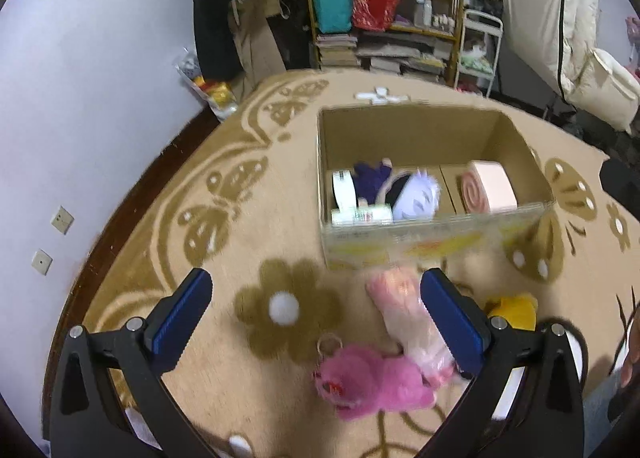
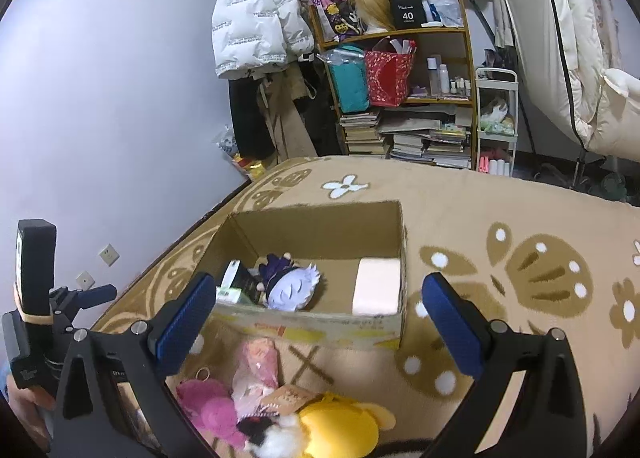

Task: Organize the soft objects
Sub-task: 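Grasp the pink strawberry plush with the left tool while the right tool grasps the yellow duck plush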

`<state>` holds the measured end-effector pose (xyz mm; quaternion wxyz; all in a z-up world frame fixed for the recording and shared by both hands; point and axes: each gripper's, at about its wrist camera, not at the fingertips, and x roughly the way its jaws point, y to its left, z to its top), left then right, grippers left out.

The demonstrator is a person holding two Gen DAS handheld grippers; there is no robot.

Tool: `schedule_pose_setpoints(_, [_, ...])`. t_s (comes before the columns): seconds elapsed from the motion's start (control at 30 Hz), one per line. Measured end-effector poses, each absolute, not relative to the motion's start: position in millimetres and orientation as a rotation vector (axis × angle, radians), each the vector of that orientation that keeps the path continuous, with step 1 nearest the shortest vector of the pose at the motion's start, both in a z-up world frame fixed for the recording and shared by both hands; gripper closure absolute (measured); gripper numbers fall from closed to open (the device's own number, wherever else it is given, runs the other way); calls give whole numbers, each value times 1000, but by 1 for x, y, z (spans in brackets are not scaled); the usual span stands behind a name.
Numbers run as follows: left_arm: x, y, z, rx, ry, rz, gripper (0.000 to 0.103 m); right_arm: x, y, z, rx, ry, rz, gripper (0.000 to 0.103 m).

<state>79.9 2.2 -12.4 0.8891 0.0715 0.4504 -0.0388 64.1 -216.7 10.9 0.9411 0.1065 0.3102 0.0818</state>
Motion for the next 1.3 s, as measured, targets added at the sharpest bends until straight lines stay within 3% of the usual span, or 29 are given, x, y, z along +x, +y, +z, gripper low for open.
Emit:
schedule_pose_setpoints(0.57, [67,19,-66,-3,1160,-75,0,33,-205,-41,278,815,149,0])
schedule_pose_setpoints(1.3, [78,9,-125,-18,1367,-59,0,52,-211,-109,311,1018,89,0])
